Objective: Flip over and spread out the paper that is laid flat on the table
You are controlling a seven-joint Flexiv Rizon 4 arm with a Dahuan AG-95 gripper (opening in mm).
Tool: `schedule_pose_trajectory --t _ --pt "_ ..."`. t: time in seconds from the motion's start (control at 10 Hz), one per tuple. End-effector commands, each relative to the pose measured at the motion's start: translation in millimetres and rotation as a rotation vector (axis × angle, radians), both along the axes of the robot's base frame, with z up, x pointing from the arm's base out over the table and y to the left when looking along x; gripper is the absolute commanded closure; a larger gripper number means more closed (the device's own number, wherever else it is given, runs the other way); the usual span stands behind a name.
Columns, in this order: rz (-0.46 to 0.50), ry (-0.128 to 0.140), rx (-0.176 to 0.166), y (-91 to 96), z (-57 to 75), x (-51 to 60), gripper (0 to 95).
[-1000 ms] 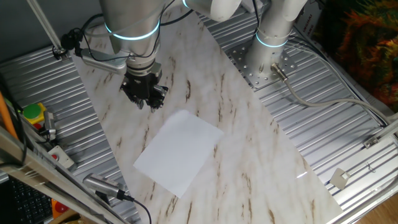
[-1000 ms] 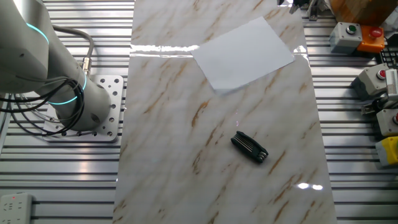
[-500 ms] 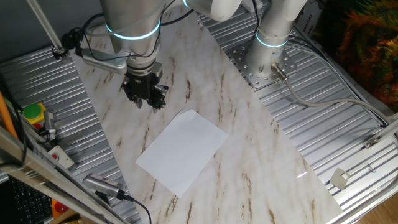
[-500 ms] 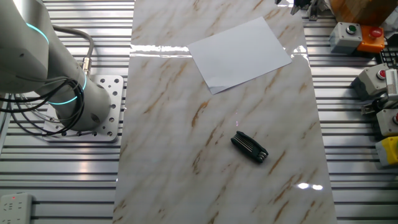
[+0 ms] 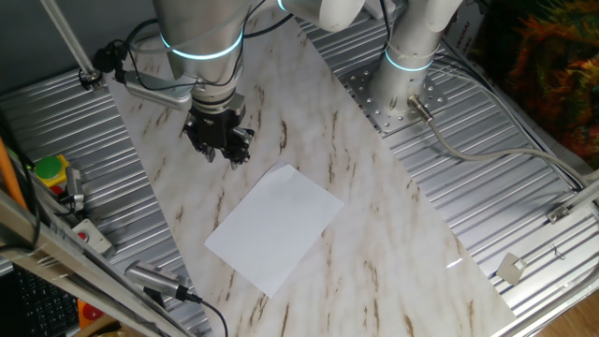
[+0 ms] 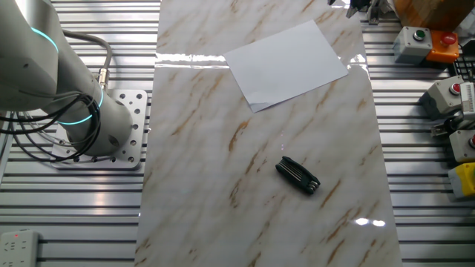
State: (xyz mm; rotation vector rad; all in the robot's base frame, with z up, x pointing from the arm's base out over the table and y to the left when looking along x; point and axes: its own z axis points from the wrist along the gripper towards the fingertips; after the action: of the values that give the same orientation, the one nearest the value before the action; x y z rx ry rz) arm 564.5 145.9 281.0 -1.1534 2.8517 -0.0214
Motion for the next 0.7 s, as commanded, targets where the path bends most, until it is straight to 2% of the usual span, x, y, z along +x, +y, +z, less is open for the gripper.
schedule_pose_trajectory --t 0.1,0.2,0.3,0.4,0.5,0.7 --pt "-0.095 0.028 0.034 0.8 -1.3 -2.0 57.0" --pt "-0.150 0.044 0.049 2.3 -6.0 -7.4 57.0" --pt "-0.189 0.045 0.055 4.2 -11.3 -12.9 57.0" --pt "-0.292 0.051 0.076 7.0 -17.6 -21.1 76.0" --pt "-0.347 0.052 0.073 8.6 -20.1 -25.9 76.0" --pt "-0.366 0.045 0.073 7.1 -18.1 -29.1 76.0"
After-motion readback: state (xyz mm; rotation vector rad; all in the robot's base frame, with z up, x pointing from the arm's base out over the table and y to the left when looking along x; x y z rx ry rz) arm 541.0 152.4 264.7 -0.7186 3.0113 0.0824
